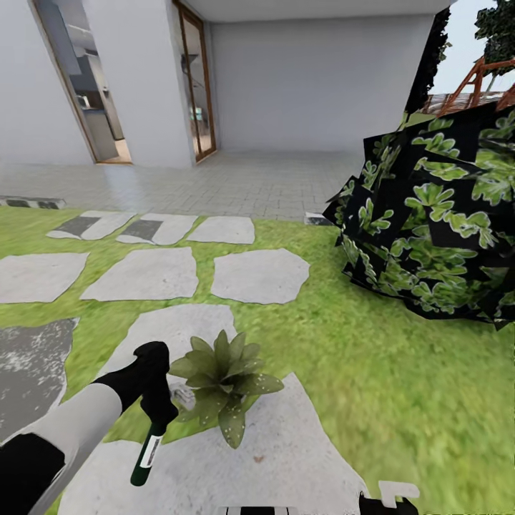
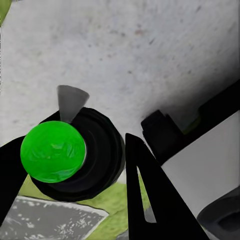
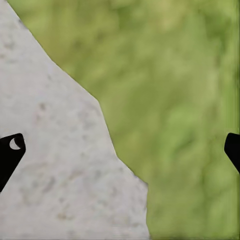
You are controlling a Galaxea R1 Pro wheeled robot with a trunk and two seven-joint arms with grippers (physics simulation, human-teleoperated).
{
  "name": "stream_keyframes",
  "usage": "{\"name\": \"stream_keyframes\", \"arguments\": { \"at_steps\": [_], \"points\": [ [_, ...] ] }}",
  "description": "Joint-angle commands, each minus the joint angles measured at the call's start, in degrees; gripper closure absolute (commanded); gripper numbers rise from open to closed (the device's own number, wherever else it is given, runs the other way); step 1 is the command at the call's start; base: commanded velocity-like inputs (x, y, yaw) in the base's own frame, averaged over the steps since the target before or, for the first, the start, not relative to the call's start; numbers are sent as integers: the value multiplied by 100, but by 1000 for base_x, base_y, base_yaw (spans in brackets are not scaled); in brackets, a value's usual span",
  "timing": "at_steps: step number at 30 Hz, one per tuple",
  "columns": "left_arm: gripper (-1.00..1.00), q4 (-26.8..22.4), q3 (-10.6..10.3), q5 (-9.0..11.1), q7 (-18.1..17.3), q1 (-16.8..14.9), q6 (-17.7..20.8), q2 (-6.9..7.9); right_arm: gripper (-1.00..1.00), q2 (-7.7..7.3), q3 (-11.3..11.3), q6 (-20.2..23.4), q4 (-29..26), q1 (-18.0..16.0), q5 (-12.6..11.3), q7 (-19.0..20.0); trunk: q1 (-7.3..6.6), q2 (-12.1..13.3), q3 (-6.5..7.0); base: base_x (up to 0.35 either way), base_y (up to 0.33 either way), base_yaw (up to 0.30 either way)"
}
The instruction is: Pick up the pesticide atomizer in the garden and spray insectifuge to fully cover both potted plants in the garden.
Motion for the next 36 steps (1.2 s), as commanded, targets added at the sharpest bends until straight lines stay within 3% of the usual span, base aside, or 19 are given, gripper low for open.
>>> {"name": "stream_keyframes", "arguments": {
  "at_steps": [1,6,19,30,36],
  "points": [
    [100,-14,-13,-39,-56,-2,54,25,-100,0,48,-10,-1,-2,-44,-16,-1,-2,-5,0,0,-52],
    [100,-21,-14,-39,-56,-28,45,20,-100,-6,57,-10,6,-3,-22,-6,-1,-2,-5,0,48,-14],
    [100,-22,-46,-46,-56,-63,54,-40,-100,-2,55,-10,-1,-3,-33,-19,-1,-2,-5,-93,274,-10],
    [100,-22,-52,-54,-42,-3,48,-35,-100,-44,48,-10,-1,-3,-36,-17,-1,-2,-5,42,184,-281],
    [100,-22,-45,-229,-78,-68,31,-43,-100,-61,49,-10,-1,-3,-36,-16,-1,-2,-5,4,3,-237]
  ]
}}
